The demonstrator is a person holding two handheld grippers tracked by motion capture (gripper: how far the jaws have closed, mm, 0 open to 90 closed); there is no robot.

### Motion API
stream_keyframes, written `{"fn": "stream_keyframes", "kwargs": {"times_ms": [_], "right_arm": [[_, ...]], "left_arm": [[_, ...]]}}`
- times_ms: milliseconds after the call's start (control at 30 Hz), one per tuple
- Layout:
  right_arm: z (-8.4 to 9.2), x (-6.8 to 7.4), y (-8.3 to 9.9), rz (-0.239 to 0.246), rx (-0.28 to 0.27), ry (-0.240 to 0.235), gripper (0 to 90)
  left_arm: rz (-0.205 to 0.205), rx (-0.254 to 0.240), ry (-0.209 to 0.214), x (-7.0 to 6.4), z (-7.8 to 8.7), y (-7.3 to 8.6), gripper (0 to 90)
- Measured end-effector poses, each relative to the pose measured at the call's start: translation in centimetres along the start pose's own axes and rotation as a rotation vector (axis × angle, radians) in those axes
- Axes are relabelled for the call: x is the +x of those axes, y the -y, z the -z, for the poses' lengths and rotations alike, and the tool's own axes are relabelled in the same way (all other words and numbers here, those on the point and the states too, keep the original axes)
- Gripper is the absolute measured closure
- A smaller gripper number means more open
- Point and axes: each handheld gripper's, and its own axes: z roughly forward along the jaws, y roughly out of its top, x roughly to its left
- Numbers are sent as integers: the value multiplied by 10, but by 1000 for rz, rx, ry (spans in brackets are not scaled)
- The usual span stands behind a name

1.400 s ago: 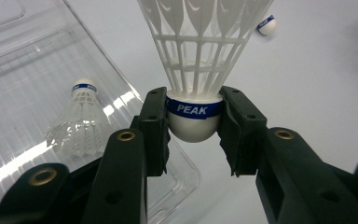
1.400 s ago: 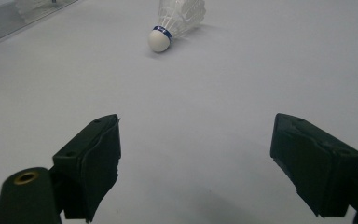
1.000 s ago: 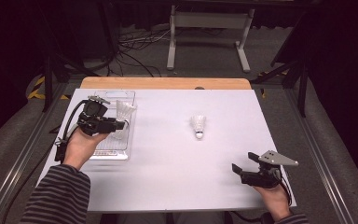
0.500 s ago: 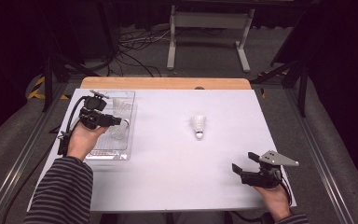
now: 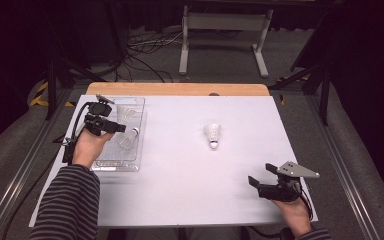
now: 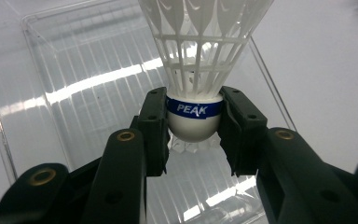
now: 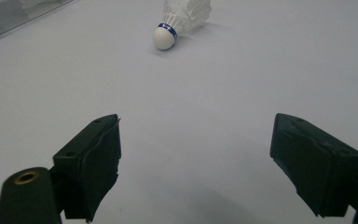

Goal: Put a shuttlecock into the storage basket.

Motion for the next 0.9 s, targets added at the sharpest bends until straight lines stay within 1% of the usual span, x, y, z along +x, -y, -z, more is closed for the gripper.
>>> {"fn": "stream_keyframes", "kwargs": {"times_ms": [233,267,333,367,433,533,900], "right_arm": [[0,0,0,-1,0,1,168],[0,0,0,-1,1,0,168],[0,0,0,1,4,1,167],[0,0,0,3,5,1,168],[0,0,0,3,4,1,168],[0,0,0,3,4,2,168],[-1,1,0,4,6,-2,168]], "left_arm": [[38,29,-27,9,-6,-1,643],[37,35,-31,10,-6,-1,643],[43,44,-36,12,-8,-1,642],[54,50,-36,13,-8,-1,643],[64,55,-39,14,-10,-1,643],[67,75,-47,16,-13,0,643],[90,98,-69,22,-20,-1,641]]}}
